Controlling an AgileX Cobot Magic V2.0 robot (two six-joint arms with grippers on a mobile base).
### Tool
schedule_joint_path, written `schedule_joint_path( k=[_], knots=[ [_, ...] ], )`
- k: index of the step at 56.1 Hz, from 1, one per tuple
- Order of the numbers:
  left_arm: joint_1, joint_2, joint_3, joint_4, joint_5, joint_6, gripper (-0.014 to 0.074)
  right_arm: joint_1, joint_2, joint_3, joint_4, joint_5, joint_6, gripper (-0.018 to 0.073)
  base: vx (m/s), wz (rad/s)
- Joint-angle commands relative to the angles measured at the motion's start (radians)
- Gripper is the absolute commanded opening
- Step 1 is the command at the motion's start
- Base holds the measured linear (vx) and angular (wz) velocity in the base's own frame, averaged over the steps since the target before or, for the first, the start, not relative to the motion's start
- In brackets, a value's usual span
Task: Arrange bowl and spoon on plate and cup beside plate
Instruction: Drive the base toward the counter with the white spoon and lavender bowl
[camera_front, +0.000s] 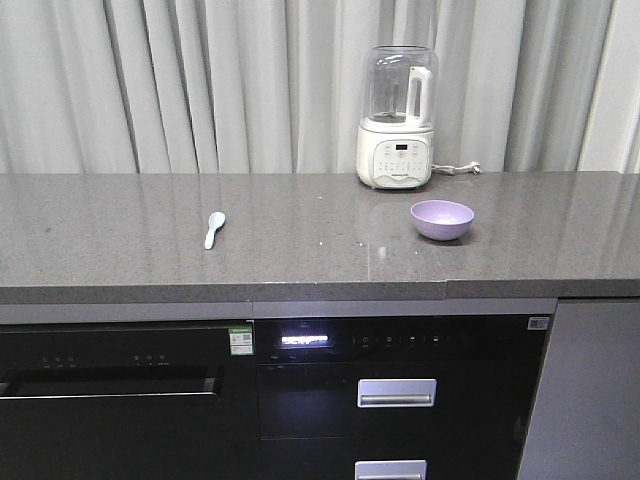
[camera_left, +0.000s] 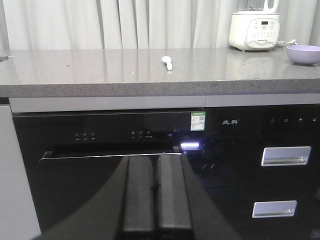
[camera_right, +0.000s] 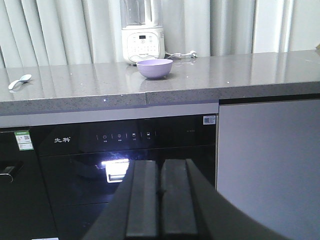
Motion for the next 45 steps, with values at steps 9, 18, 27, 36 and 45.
schedule_joint_path(
  k=[9, 18, 27, 36, 45],
  knots=[
    [0.0, -0.007, -0.027, -0.002, -0.084, -0.003, -0.0006, -0.006, -0.004, 0.003, -0.01, -0.083, -0.002, -0.0013, 0.0, 0.0],
    [0.0, -0.007, -0.027, -0.002, -0.084, -0.003, -0.0006, -0.006, -0.004, 0.003, -0.01, -0.083, -0.002, -0.0013, 0.0, 0.0],
    [0.0, -0.007, -0.027, -0.002, -0.084, -0.003, -0.0006, -0.006, -0.004, 0.003, -0.01, -0.083, -0.002, -0.0013, 0.0, 0.0],
    [0.0, -0.007, -0.027, -0.002, -0.084, -0.003, -0.0006, -0.006, -0.004, 0.003, -0.01, -0.083, -0.002, -0.0013, 0.0, 0.0],
    [0.0, -0.007, -0.027, -0.002, -0.084, -0.003, -0.0006, -0.006, -0.004, 0.003, -0.01, -0.083, -0.002, -0.0013, 0.01, -0.03]
  ],
)
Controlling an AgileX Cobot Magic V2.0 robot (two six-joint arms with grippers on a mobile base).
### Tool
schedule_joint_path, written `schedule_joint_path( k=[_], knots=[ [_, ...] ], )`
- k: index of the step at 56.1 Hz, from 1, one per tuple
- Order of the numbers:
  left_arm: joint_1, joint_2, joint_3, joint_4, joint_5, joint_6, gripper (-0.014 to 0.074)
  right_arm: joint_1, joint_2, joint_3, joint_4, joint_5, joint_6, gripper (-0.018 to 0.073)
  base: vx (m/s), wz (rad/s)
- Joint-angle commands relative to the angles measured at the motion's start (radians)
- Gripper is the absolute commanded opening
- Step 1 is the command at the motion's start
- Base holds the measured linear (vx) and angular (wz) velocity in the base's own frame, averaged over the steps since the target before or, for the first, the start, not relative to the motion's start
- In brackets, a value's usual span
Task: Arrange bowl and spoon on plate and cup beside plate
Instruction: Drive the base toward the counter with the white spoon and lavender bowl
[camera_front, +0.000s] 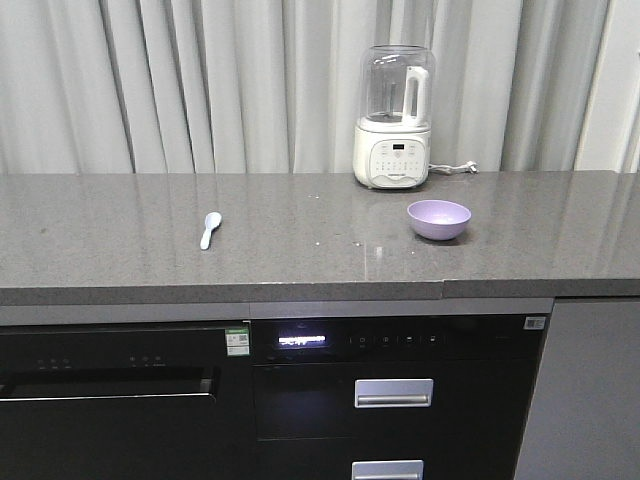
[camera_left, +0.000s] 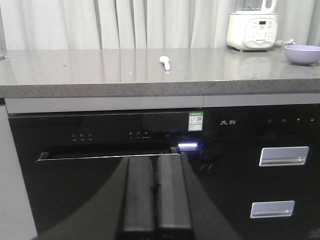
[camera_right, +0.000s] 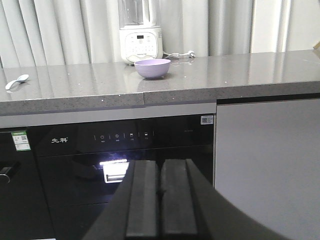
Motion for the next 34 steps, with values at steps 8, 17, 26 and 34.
schedule_joint_path(
  k=[8, 17, 26, 34],
  knots=[
    [0.0, -0.007, -0.027, -0.002, -0.084, -0.003, -0.0006, -0.006, -0.004, 0.003, -0.01, -0.083, -0.002, -0.0013, 0.04, -0.09],
    [0.0, -0.007, -0.027, -0.002, -0.084, -0.003, -0.0006, -0.006, -0.004, 0.003, -0.01, -0.083, -0.002, -0.0013, 0.08, -0.1],
    [0.0, -0.007, -0.027, -0.002, -0.084, -0.003, -0.0006, -0.006, -0.004, 0.003, -0.01, -0.083, -0.002, -0.0013, 0.15, -0.1],
    [0.0, -0.007, -0.027, -0.002, -0.084, -0.003, -0.0006, -0.006, -0.004, 0.003, -0.01, -0.083, -0.002, -0.0013, 0.22, -0.1]
  ],
)
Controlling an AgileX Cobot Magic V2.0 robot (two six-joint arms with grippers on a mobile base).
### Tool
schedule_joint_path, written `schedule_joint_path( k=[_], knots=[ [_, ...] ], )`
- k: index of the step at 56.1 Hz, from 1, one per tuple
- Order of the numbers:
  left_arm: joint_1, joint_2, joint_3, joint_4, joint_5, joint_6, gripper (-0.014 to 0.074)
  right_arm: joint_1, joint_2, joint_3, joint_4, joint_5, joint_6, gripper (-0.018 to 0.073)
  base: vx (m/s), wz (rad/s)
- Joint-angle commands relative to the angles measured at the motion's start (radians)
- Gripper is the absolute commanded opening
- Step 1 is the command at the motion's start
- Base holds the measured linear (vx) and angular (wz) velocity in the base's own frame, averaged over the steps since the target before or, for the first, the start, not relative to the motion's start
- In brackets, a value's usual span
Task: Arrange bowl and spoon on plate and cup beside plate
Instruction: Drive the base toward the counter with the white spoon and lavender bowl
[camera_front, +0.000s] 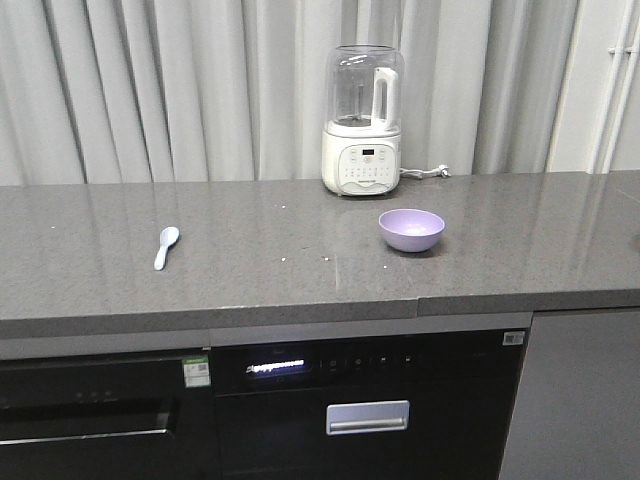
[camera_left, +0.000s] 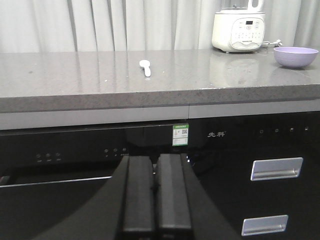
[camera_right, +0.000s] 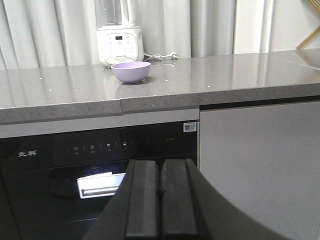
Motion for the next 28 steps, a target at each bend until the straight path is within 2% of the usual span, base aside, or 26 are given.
schedule_joint_path(
  k=[1, 15, 28],
  knots=[
    [0.0, -0.007, -0.027, -0.002, -0.084, -0.003, -0.0006, -0.006, -0.004, 0.003, -0.01, -0.083, -0.002, -0.0013, 0.26, -0.13],
    [0.0, -0.007, -0.027, -0.002, -0.084, -0.003, -0.0006, -0.006, -0.004, 0.003, -0.01, -0.083, -0.002, -0.0013, 0.3, -0.12],
    [0.0, -0.007, -0.027, -0.002, -0.084, -0.003, -0.0006, -0.006, -0.004, 0.003, -0.01, -0.083, -0.002, -0.0013, 0.38, 0.07]
  ],
)
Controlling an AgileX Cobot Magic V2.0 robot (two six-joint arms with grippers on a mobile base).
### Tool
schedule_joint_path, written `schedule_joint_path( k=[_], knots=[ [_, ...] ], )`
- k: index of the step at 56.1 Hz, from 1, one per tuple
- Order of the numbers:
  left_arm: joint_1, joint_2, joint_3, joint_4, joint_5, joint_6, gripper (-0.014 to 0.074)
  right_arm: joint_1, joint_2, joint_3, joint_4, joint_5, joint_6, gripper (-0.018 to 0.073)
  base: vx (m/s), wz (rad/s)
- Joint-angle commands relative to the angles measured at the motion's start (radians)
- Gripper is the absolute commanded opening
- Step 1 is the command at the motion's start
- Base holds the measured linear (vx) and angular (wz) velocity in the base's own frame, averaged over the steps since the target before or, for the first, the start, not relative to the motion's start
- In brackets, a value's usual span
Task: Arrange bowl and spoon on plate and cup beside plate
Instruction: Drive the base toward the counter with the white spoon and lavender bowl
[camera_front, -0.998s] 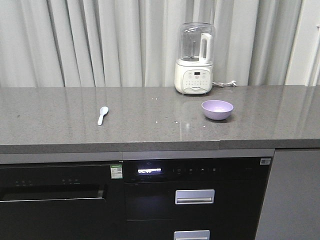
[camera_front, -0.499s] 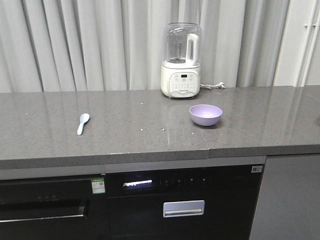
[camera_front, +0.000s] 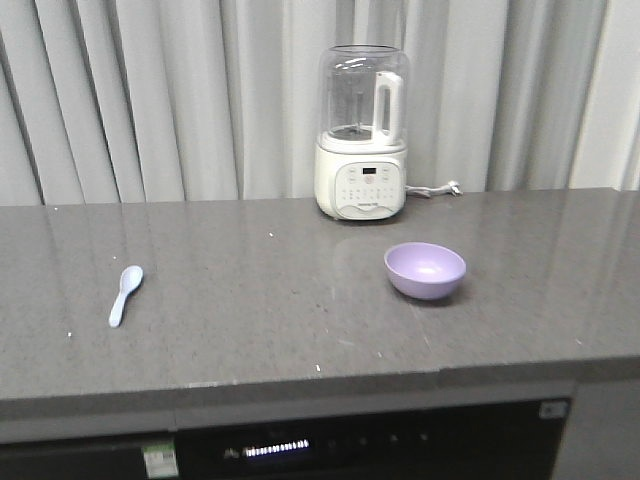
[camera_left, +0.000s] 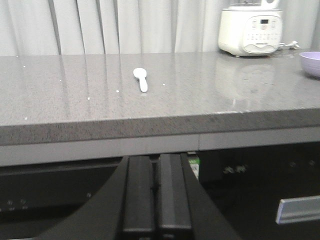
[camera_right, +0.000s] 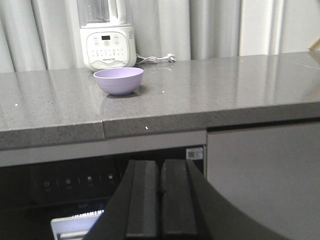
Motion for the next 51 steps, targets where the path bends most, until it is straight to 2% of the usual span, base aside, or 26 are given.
schedule_joint_path(
  k=[1, 29, 51],
  knots=[
    [0.0, -0.007, -0.027, -0.002, -0.084, -0.003, -0.0006, -0.006, -0.004, 0.003, -0.01, -0.083, -0.002, -0.0013, 0.42, 0.14],
    [0.0, -0.007, -0.027, -0.002, -0.084, -0.003, -0.0006, -0.006, -0.004, 0.003, -0.01, -0.083, -0.002, -0.0013, 0.43, 0.17],
    [0.0, -0.007, -0.027, -0.002, -0.084, -0.003, -0.0006, -0.006, -0.004, 0.003, -0.01, -0.083, -0.002, -0.0013, 0.3, 0.01]
  ],
)
